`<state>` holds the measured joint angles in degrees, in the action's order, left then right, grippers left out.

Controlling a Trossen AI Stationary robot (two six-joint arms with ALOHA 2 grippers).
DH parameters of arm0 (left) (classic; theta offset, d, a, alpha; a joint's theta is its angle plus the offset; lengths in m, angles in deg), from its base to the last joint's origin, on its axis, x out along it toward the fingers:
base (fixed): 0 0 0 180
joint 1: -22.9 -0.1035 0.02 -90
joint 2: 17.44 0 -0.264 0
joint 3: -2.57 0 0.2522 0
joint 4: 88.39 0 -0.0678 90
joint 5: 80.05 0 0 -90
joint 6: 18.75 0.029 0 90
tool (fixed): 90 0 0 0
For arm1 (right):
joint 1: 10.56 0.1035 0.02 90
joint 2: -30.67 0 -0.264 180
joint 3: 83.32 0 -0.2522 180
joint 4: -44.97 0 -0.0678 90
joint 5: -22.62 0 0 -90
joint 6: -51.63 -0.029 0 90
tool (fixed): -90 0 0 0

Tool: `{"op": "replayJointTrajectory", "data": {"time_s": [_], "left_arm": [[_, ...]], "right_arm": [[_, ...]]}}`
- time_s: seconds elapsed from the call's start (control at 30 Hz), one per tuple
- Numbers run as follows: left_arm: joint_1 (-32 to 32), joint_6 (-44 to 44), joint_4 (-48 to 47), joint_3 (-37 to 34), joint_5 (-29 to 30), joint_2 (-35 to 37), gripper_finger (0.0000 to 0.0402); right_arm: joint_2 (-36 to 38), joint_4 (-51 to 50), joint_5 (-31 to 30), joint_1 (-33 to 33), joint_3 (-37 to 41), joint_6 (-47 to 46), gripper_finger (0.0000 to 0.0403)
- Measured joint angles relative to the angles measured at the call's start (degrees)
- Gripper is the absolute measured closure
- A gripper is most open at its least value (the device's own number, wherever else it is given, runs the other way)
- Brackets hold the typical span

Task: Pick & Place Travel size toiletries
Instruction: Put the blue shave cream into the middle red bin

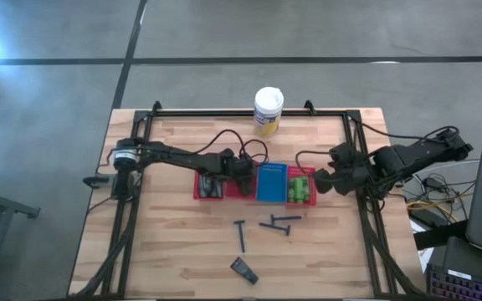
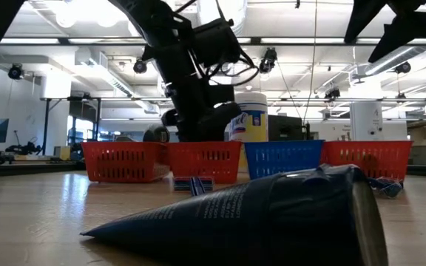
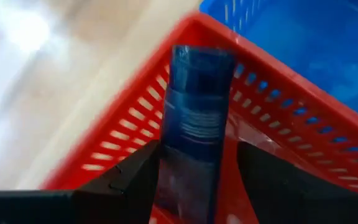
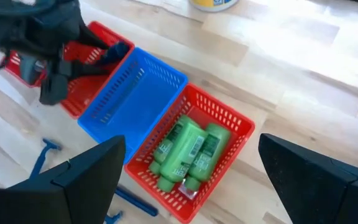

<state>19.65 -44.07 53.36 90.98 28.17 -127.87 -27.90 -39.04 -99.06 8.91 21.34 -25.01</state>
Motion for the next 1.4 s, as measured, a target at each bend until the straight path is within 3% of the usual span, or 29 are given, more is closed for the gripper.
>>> {"op": "replayJointTrajectory", "data": {"time_s": [0.17, 0.3, 0.47, 0.67, 0.73, 0.9, 1.07, 1.4], "left_arm": [[0.0, -3.9, 0.6, 0.0, -5.8, -1.0, 0.0184], [0.0, -8.4, -1.0, 0.5, -6.5, -0.3, 0.0184], [0.1, -9.7, -2.6, 2.1, -6.4, 2.2, 0.0184], [1.5, -9.6, -8.6, 6.1, -1.6, 6.1, 0.0184], [2.8, -6.7, -10.1, 7.4, -2.8, 7.8, 0.0184], [10.6, 12.9, -9.4, 8.2, -14.1, 10.3, 0.0184], [19.4, 26.0, -8.6, 8.1, -14.6, 9.2, 0.0184], [26.7, 28.7, 3.5, 7.6, -18.8, 1.2, 0.0183]], "right_arm": [[1.7, -0.2, 0.0, -1.2, 0.0, 2.4, 0.0037], [2.3, -0.3, 0.0, -1.3, 0.0, 3.4, 0.0037], [2.3, -0.4, 0.0, -1.3, 0.0, 3.6, 0.0037], [2.3, -0.6, 0.5, -1.3, 0.0, 5.0, 0.0037], [2.3, -0.6, 0.5, -1.3, 0.0, 6.0, 0.0037], [2.3, -0.1, 1.0, -1.3, 0.0, 10.7, 0.0037], [2.2, 0.2, 2.3, -1.2, 0.0, 13.6, 0.0037], [2.2, 0.3, 6.4, -1.2, 0.0, 6.8, 0.0037]]}}
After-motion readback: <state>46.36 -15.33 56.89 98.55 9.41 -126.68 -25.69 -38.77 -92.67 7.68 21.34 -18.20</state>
